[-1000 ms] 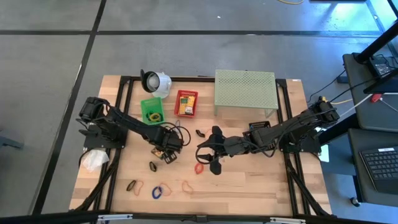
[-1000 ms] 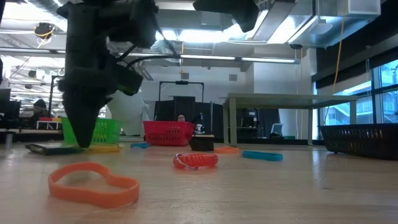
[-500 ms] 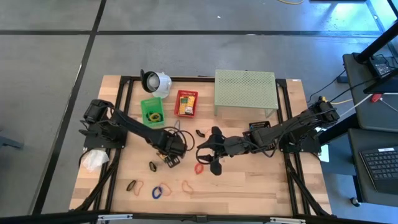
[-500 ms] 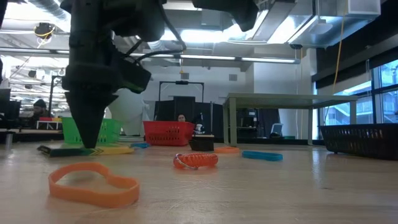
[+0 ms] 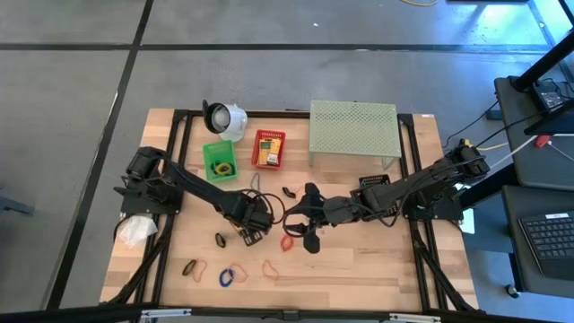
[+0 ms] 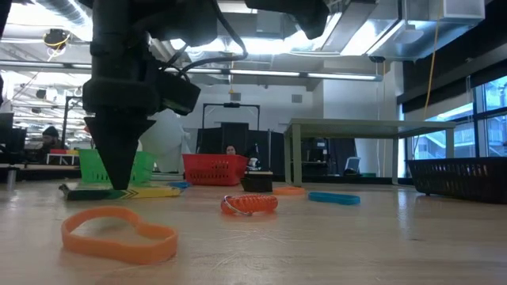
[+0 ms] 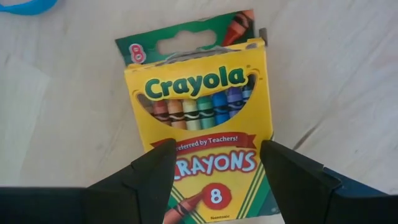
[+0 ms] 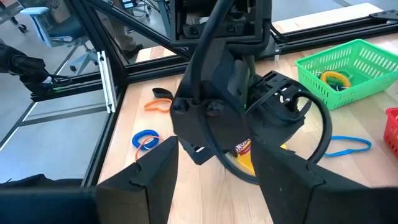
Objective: Pick & Place Office Desk Supplies
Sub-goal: Put the crayons box into the red basket
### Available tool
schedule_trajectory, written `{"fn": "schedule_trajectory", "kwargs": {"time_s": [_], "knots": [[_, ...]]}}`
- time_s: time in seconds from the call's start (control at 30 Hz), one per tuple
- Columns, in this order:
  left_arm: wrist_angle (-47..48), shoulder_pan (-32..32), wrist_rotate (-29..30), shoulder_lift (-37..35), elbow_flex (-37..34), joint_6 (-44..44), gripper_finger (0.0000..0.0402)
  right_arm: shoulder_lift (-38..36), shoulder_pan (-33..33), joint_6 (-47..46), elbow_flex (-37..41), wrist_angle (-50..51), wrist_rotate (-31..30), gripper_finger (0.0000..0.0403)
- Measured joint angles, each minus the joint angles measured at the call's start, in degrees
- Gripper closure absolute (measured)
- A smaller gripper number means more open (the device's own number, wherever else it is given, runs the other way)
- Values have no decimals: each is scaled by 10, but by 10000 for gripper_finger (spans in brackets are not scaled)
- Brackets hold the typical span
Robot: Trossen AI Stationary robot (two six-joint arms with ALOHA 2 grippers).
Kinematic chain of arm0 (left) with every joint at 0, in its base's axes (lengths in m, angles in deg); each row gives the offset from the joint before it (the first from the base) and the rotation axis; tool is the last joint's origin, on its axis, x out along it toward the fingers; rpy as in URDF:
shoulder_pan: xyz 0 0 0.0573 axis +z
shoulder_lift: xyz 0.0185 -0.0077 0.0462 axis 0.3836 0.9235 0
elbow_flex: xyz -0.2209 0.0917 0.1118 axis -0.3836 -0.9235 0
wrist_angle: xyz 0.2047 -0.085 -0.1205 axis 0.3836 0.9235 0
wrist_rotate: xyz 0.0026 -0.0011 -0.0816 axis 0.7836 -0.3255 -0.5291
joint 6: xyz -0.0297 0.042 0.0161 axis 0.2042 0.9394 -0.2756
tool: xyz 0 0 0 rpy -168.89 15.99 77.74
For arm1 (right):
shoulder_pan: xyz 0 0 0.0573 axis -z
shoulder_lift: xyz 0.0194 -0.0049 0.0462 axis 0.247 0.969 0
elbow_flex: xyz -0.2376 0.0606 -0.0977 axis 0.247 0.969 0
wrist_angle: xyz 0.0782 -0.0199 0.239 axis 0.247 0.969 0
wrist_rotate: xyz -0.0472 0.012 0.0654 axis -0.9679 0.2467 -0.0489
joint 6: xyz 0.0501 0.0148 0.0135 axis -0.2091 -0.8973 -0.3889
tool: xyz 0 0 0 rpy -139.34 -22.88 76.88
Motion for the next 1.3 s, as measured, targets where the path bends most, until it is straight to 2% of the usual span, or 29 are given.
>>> {"fn": "schedule_trajectory", "kwargs": {"time_s": [0.53, 0.77, 0.9, 1.3], "knots": [[-8, -12, -1, 3, 7, 7, 167, 0, -1, 2, 0, -2, 0, 199], [13, -13, -41, 5, 29, 20, 166, 0, -1, 2, 0, -2, 0, 199], [39, -13, -37, 5, 53, 41, 166, 0, -1, 1, 0, -2, 0, 199], [40, -8, -27, 4, 55, 62, 166, 0, -1, -2, 0, -1, 0, 199]]}}
